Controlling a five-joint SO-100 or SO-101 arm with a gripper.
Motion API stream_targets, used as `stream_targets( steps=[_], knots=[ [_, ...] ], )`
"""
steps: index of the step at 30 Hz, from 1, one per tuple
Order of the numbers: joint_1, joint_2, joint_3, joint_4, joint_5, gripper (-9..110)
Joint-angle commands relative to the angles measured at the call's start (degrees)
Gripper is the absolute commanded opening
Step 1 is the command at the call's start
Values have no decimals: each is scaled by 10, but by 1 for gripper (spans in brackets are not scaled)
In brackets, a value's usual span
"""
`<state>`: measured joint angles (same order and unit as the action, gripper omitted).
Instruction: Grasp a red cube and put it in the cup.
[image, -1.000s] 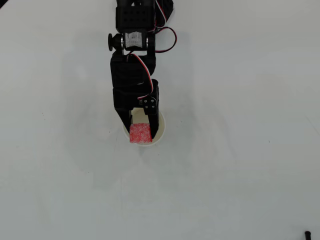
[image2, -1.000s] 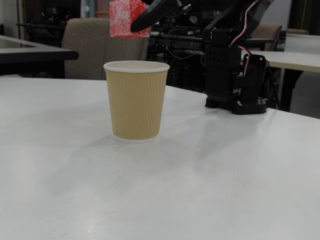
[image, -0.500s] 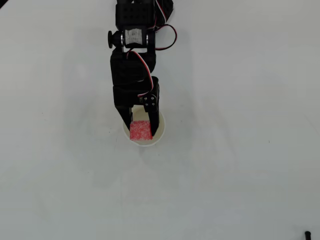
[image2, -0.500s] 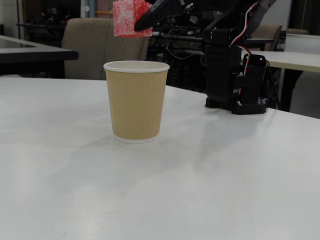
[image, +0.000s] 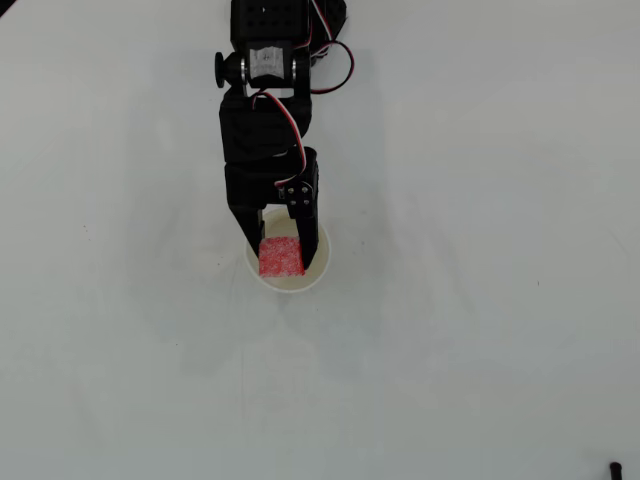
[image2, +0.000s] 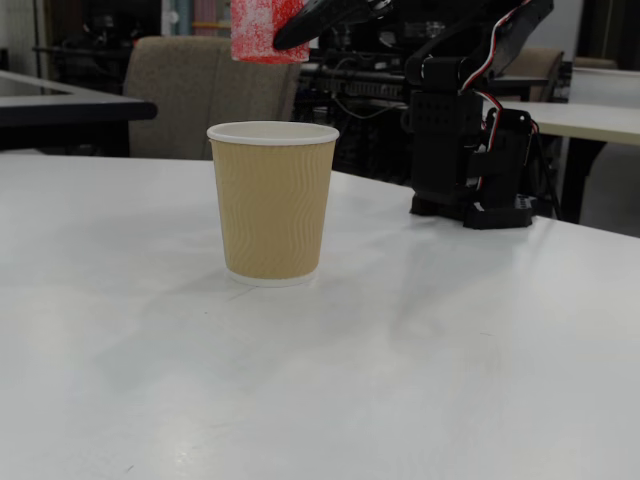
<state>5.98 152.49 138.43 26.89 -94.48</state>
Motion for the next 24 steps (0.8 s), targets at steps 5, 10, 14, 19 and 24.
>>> stream_targets(
  steps=[5, 10, 14, 19, 24],
  knots=[
    [-4, 29, -5, 8, 9, 4],
    [-3, 36, -4, 10, 9, 4],
    [-3, 46, -3, 18, 10, 4],
    [-4, 69, 4, 31, 10, 4],
    [-4, 82, 10, 33, 10, 4]
  ],
)
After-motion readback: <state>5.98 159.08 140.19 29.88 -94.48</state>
